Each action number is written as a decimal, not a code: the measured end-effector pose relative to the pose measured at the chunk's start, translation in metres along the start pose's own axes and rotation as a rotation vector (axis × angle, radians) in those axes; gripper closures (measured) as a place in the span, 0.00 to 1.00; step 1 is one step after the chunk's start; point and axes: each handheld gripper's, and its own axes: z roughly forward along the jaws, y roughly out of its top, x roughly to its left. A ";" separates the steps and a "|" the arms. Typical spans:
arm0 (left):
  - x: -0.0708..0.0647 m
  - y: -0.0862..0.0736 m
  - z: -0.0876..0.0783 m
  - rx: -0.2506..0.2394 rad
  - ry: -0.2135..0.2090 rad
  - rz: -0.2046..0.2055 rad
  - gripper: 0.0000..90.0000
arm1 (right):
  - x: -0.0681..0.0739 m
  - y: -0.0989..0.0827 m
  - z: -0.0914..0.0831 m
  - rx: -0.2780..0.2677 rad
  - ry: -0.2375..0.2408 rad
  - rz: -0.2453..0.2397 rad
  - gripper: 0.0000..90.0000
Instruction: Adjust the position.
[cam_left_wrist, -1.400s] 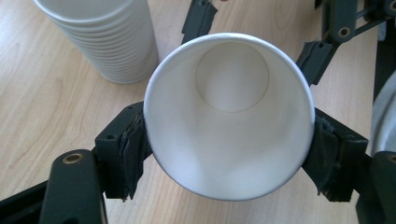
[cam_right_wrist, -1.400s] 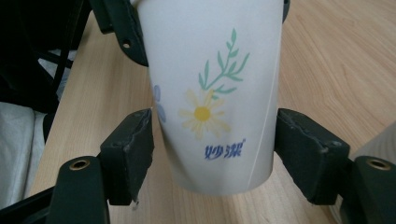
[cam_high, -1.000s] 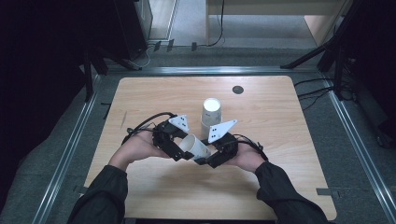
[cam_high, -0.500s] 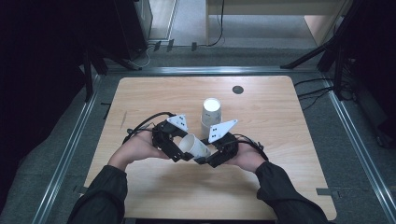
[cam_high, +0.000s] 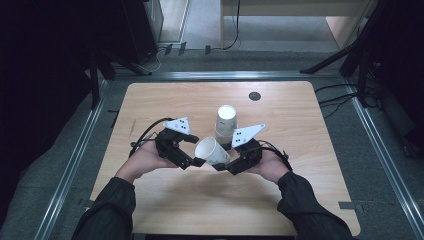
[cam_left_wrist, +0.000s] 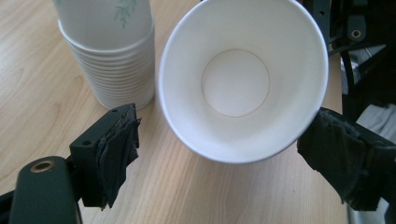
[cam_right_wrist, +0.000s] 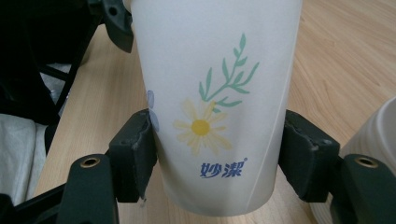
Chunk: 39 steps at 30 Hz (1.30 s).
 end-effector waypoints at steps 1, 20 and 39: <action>-0.001 -0.002 -0.001 -0.018 0.001 0.003 0.15 | 0.000 0.000 -0.001 -0.003 -0.002 0.005 0.38; -0.001 -0.016 0.000 -0.200 -0.070 -0.085 0.15 | 0.002 -0.001 -0.006 -0.069 0.017 0.021 0.38; -0.003 -0.015 0.009 -0.240 -0.081 -0.100 0.21 | 0.002 -0.002 0.007 -0.080 0.044 0.056 0.38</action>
